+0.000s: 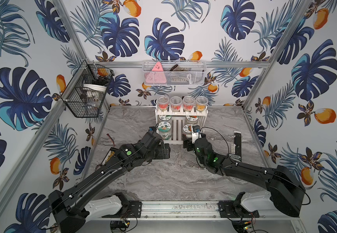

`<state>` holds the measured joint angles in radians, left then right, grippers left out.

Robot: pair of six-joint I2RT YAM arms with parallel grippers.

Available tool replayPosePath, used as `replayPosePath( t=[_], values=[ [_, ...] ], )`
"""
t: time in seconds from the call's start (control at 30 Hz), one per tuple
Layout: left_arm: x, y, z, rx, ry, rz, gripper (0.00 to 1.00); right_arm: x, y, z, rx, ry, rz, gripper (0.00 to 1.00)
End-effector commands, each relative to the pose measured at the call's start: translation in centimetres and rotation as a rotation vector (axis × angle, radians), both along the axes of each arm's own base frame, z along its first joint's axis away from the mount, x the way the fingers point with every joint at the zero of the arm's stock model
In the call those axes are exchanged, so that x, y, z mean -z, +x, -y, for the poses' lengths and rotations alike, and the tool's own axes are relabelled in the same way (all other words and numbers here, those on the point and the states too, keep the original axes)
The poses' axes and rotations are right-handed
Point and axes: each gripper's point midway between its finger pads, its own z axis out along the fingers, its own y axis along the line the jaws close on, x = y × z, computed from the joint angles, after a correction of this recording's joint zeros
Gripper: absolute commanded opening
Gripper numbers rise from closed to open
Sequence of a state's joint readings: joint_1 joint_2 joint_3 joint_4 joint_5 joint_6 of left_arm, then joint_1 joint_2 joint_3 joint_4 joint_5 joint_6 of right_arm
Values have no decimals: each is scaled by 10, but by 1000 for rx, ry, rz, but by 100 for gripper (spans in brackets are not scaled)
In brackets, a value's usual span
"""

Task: Place the seed container on the shelf
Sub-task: Place the seed jar on the shelf.

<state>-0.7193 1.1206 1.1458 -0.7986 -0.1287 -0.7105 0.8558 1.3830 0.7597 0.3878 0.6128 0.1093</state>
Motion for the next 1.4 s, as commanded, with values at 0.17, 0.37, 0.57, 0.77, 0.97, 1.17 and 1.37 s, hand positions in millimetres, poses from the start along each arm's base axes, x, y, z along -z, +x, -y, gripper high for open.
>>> replayPosePath(
  t=[0.17, 0.37, 0.57, 0.77, 0.97, 1.17, 1.37],
  values=[
    [-1, 1, 3, 11, -28, 10, 98, 6, 6, 10, 106, 12, -40, 71],
    [-1, 4, 6, 19, -25, 3, 99, 12, 10, 8, 128, 2, -75, 76],
    [1, 5, 8, 23, -25, -3, 98, 6, 8, 9, 134, 9, -95, 87],
    [4, 5, 10, 35, -24, -16, 98, -6, -1, 12, 108, -7, -150, 91],
    [7, 6, 12, 42, -22, -24, 98, 6, -5, 12, 79, -39, -213, 90],
    [6, 6, 11, 43, -15, -27, 98, 19, 0, 8, 83, -40, -236, 87],
    [7, 5, 9, 40, -11, -27, 98, 11, 2, 16, 101, -83, -238, 83]
  ],
)
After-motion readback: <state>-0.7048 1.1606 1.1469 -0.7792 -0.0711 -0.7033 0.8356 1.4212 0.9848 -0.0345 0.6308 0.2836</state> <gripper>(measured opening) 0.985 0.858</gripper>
